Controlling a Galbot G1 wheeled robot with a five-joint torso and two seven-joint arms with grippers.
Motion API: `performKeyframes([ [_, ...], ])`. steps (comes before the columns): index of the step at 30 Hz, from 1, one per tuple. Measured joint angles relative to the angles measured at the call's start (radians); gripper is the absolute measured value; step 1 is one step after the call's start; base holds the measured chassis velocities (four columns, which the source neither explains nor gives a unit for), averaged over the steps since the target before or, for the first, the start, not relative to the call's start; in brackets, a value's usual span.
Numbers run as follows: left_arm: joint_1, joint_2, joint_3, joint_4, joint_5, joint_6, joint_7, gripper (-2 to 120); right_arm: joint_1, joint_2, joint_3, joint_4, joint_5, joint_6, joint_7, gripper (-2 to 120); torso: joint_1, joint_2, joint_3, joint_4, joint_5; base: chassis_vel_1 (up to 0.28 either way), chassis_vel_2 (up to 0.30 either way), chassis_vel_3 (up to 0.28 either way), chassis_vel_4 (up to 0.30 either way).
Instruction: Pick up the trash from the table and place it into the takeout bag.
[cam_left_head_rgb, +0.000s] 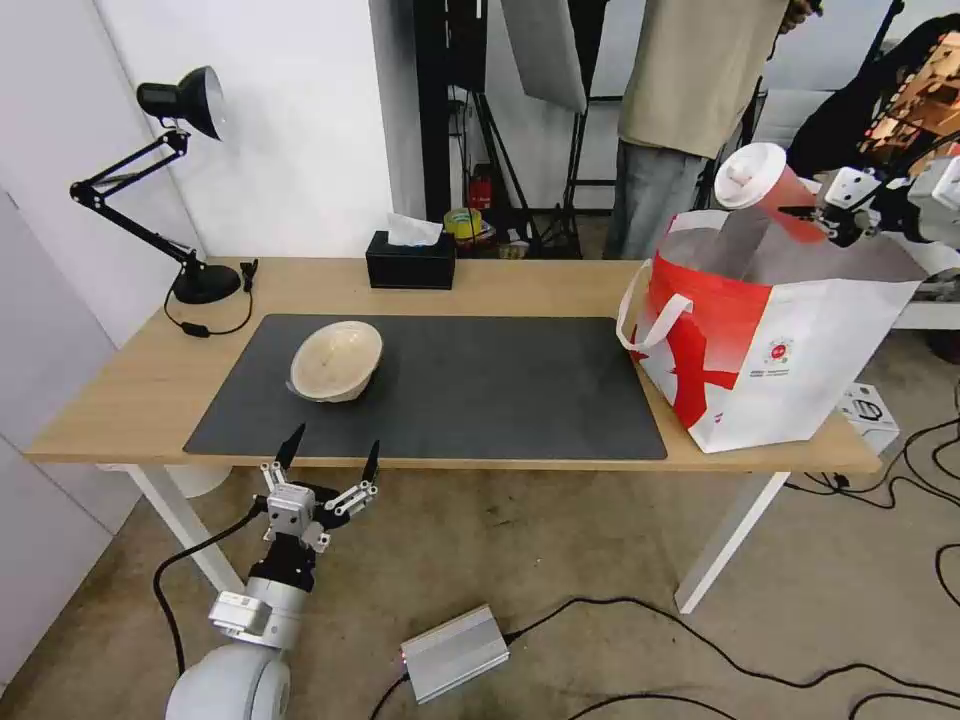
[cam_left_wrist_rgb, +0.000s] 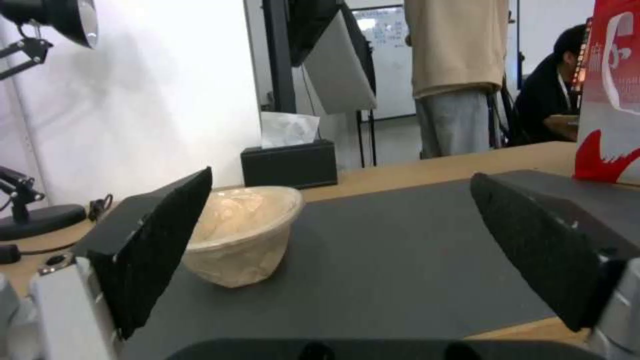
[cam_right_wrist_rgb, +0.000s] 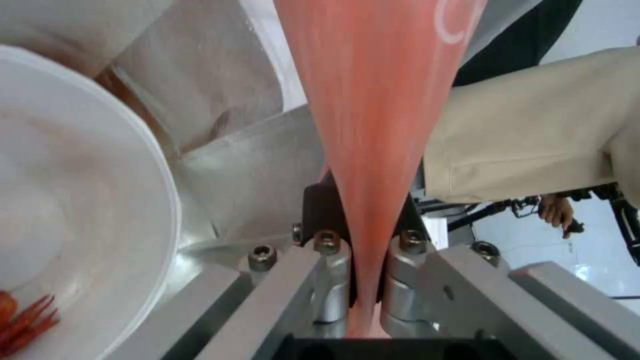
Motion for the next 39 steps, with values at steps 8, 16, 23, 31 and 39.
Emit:
performKeyframes([
  [8,0.0,0.003,0.002,0.002,-0.001,-0.005,0.0,100,-0.013,-0.02,0.006,0.005,-0.005,0.009,-0.012,2,0.0,0.0,0.0,0.0,0.0,0.0,0.0,0.0,0.0],
  [16,0.0,0.008,0.003,0.002,-0.002,-0.005,0.0,100,-0.049,-0.04,0.03,0.014,-0.011,0.014,-0.026,2,0.0,0.0,0.0,0.0,0.0001,0.0,0.0,0.0,0.0],
  [23,0.003,0.009,0.006,0.0,-0.002,-0.005,0.0,100,-0.082,-0.055,0.055,0.023,-0.014,0.022,-0.033,2,0.0,0.0,0.0,0.0002,0.0001,0.0,0.0,0.0,0.0],
  [31,0.008,0.008,0.006,-0.005,-0.001,-0.006,0.0,100,-0.114,-0.06,0.07,0.024,-0.018,0.024,-0.038,25,0.0,0.0,0.0,0.0002,0.0001,0.0,0.0,0.0,0.0],
  [39,0.015,0.004,0.005,-0.009,0.001,-0.008,0.002,100,-0.126,-0.06,0.085,0.025,-0.022,0.026,-0.04,57,0.0,0.0,0.0,0.0001,0.0,0.0,0.0,0.0,0.0],
])
